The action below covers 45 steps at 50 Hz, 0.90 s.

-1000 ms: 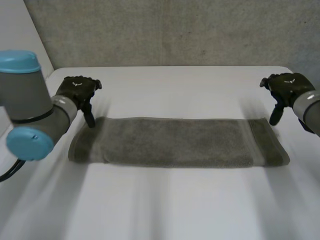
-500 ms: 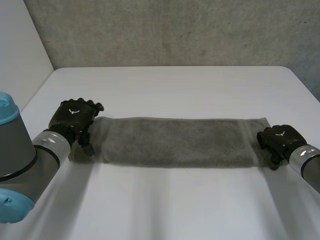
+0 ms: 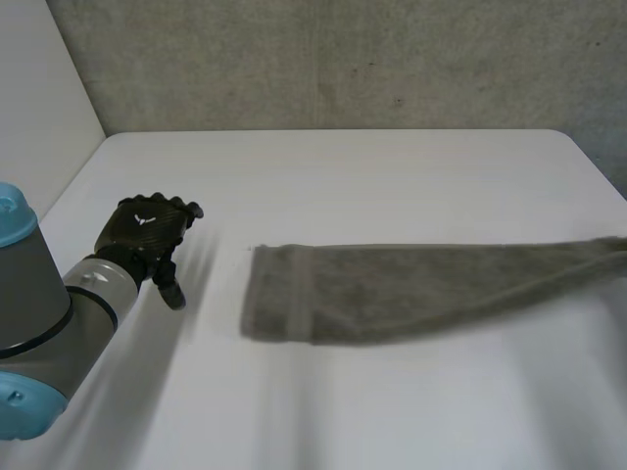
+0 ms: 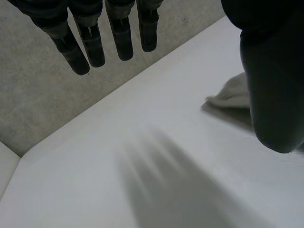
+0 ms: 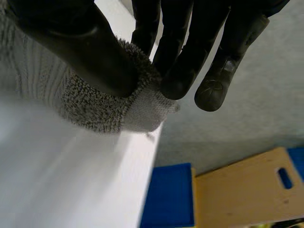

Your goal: Fold the towel.

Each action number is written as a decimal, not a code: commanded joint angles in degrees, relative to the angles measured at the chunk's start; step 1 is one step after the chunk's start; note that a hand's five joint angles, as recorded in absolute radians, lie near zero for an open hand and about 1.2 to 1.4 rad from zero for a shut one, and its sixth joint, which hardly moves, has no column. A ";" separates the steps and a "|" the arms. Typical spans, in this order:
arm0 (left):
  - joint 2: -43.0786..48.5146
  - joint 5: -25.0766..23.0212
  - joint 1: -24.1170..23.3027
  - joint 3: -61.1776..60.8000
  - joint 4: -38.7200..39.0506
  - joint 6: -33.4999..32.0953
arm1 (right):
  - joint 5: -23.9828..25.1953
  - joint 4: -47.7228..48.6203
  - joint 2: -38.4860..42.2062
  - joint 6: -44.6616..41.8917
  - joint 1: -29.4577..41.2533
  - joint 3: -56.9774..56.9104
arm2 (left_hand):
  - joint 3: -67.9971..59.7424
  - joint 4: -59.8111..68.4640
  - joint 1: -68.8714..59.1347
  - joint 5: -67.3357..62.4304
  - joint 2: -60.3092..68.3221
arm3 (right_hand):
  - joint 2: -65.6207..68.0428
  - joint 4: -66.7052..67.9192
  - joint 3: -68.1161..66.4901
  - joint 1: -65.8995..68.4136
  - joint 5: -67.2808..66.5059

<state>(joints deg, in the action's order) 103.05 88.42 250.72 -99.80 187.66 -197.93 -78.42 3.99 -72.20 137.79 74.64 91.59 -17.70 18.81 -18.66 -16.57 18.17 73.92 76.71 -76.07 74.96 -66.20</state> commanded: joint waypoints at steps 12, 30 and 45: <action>-0.04 0.26 -0.58 0.30 0.16 -0.09 | -0.50 -8.56 7.84 8.37 46.35 -22.31 | 4.12 -5.23 5.08 12.99 -4.59 | 6.08 3.29 -3.93 5.04 -3.80; 2.07 0.26 -4.44 3.99 1.13 -0.35 | -6.12 -7.07 17.91 11.61 57.38 -21.55 | 3.96 -5.06 4.92 12.82 -4.43 | -63.92 -66.71 66.07 -64.96 66.20; 6.47 0.61 -9.72 8.48 1.22 -0.35 | -5.86 2.41 0.40 14.88 38.85 10.42 | 3.79 -4.89 4.75 12.66 -4.26 | -63.92 -66.71 66.07 -64.96 66.20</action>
<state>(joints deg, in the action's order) 108.33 88.98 242.08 -91.84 188.87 -198.29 -84.65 0.26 -67.95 154.53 120.12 88.51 -17.65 18.81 -18.44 -16.43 18.12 13.95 14.40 -13.59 13.14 -3.31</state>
